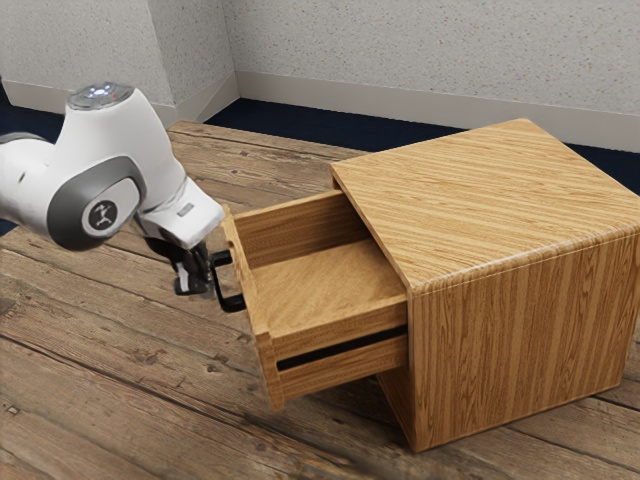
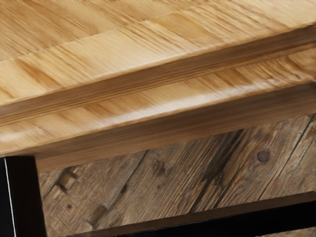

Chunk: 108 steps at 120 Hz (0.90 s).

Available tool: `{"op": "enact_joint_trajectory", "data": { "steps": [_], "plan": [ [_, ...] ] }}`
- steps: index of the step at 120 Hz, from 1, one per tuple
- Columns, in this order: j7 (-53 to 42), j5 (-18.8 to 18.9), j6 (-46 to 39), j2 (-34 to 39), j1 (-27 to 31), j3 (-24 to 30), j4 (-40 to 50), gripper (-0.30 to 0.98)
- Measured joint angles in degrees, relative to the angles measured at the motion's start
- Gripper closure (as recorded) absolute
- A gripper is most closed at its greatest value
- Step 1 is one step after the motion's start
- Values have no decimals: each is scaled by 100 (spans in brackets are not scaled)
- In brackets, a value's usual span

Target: Push the drawer handle with one arm to close the drawer

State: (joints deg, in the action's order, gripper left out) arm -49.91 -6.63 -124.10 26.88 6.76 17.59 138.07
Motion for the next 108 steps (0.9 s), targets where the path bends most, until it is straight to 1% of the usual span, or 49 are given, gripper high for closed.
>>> {"op": "enact_joint_trajectory", "data": {
  "steps": [12, 26, 31, 44, 50, 58, 66, 80, 108],
  "plan": [
    [-136, -121, -26, 12, 2, 59, -34, 77],
    [-268, -253, -41, 33, 14, 164, -87, 78],
    [-311, -291, -38, 31, 18, 204, -136, 75],
    [-402, -384, -38, 6, 18, 286, -261, 78],
    [-436, -412, -35, -31, 55, 386, -343, 78],
    [-476, -485, -29, -87, 343, 743, -468, 79],
    [-513, -556, -23, -190, 493, 939, -555, 79],
    [-554, -607, -21, -456, 549, 1150, -765, 79],
    [-571, -588, -17, -918, 553, 1394, -1149, 79]
  ]
}}
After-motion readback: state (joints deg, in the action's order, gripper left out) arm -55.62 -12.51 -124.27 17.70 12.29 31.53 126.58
